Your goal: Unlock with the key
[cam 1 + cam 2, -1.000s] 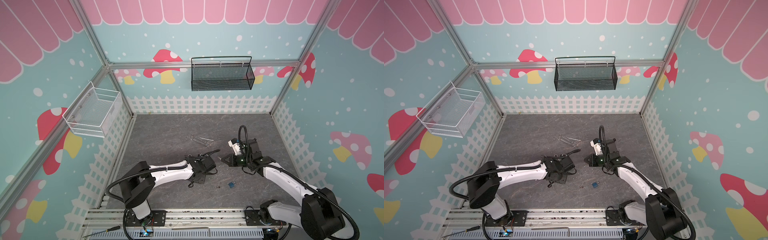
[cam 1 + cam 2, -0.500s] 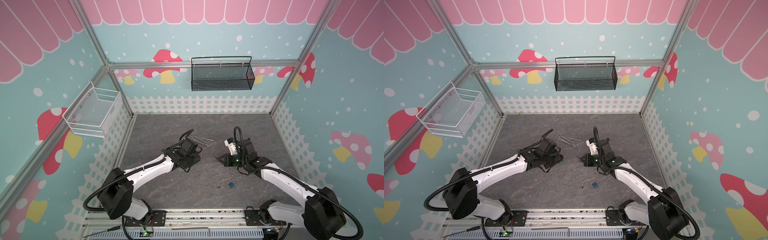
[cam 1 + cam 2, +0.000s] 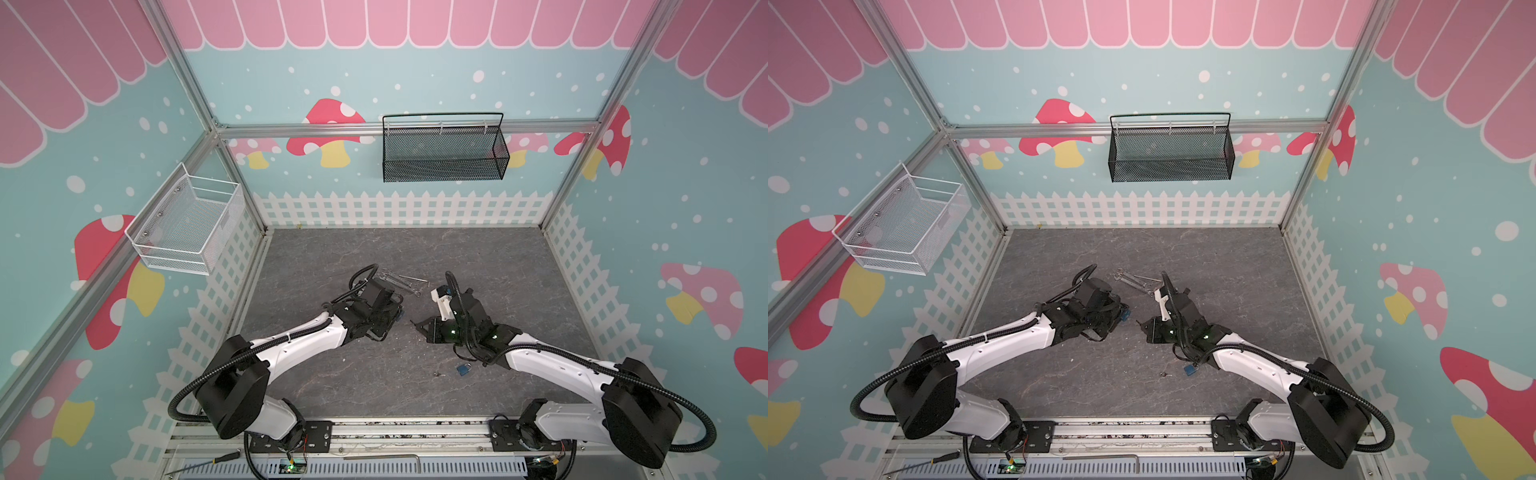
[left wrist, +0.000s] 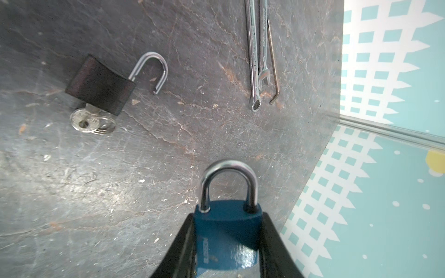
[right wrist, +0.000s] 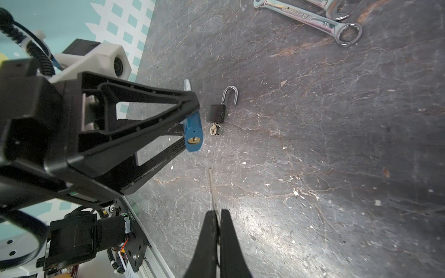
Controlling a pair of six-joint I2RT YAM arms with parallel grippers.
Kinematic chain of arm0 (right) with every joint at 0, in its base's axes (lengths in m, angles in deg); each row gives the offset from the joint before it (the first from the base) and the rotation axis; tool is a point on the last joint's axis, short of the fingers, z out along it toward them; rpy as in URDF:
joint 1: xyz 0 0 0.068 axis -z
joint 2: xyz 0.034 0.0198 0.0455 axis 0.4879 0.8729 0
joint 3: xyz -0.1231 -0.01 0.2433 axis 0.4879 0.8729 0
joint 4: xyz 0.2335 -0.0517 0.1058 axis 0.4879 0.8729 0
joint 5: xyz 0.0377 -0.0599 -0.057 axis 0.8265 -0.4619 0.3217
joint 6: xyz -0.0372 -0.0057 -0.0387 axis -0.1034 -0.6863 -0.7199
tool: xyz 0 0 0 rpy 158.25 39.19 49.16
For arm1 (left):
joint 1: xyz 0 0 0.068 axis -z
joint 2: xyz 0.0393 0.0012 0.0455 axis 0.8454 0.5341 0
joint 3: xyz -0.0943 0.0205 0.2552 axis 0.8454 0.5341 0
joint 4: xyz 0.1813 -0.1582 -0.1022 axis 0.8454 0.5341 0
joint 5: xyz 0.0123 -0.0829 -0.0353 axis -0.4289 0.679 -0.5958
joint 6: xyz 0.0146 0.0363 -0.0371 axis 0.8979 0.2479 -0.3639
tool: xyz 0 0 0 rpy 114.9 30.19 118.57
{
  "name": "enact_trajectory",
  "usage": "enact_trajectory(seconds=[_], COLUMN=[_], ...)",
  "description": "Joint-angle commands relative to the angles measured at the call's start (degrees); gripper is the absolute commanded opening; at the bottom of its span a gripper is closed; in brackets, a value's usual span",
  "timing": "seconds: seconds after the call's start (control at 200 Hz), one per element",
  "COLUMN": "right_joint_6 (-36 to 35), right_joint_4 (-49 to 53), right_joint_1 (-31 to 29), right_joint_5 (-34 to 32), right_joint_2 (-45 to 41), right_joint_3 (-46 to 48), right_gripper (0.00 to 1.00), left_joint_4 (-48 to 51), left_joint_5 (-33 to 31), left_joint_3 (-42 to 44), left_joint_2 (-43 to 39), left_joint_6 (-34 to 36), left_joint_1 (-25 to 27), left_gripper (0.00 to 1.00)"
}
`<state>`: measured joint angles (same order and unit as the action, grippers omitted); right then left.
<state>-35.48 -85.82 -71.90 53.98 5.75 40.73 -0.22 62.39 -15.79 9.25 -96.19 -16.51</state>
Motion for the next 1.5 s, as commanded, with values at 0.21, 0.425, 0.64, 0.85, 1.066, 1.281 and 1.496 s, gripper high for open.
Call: enact_trajectory(seconds=[0.21,0.425,0.64,0.85,1.066,1.281,1.496], right_joint_6=[3.53,4.19,3.88,4.42,3.86,4.09,3.75], right_joint_4=[-5.65,-7.68,-8.09,-7.87,-7.86,-9.78,-8.41], right_joint_1=[-2.12,-2.12,-2.10,-2.15,-2.05,-2.13,-2.00], right_joint_5=[-3.99,-4.37,-5.56,-5.52,-5.66,-3.04,-5.23], right_joint_2=[3.59,4.46,4.66,6.17,5.75,6.46,5.54], right_joint_3=[-2.26,-3.49,-3.86,-3.95,-4.06,-4.74,-5.02], right_gripper=[0.00,0.00,0.00,0.00,0.00,0.00,0.00], left_joint_4=[-4.60,-5.52,-5.89,-7.33,-8.72,-9.46,-8.88], left_joint_5=[-2.40,-1.58,-1.73,-1.50,-1.16,-0.56,-0.64], left_joint_3=[1.06,1.35,1.59,2.48,2.67,1.96,1.65], left_joint_2=[-2.13,-2.27,-2.73,-2.92,-2.77,-1.74,-2.05], left_joint_6=[-3.15,-2.99,-2.46,-3.01,-3.27,-2.84,-1.81], left_joint_1=[-0.34,-0.25,-0.17,-0.08,-0.08,0.02,0.05], left_gripper=[0.00,0.00,0.00,0.00,0.00,0.00,0.00])
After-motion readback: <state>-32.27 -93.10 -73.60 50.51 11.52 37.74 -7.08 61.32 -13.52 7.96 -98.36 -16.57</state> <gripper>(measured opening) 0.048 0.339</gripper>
